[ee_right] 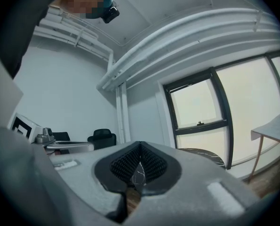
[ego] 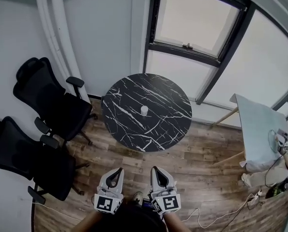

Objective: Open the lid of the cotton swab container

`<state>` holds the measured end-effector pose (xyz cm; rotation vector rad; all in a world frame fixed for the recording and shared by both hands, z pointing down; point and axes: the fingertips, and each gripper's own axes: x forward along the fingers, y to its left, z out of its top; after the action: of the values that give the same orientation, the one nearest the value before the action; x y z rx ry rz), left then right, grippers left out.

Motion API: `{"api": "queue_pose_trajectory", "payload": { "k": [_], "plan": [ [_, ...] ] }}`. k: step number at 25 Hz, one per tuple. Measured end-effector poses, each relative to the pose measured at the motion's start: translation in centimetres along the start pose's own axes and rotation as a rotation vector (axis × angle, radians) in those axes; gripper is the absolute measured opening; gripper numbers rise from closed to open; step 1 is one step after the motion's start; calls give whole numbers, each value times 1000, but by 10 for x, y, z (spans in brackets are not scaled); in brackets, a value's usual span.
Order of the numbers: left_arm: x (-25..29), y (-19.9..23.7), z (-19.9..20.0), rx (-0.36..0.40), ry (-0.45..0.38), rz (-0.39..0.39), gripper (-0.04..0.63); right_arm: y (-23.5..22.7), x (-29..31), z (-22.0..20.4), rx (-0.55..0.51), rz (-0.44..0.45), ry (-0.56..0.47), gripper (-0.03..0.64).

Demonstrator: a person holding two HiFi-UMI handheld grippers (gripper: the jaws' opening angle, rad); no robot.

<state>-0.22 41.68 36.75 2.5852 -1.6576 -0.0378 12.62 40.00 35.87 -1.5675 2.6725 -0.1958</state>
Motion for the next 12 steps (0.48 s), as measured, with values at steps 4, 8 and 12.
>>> {"api": "queue_pose_trajectory", "payload": {
  "k": [4,8,12],
  "plan": [
    [13,3,-13,-11,25,14,3,-11,15,2,-6,6,-12,-6],
    [41,7,-18,-20,16,-1,3,-23,36,-4,-11,3,-3,-6],
    [73,23,-27,-15,39,-42,3,-34,64,-5,-31,-13,13,-6]
  ]
}}
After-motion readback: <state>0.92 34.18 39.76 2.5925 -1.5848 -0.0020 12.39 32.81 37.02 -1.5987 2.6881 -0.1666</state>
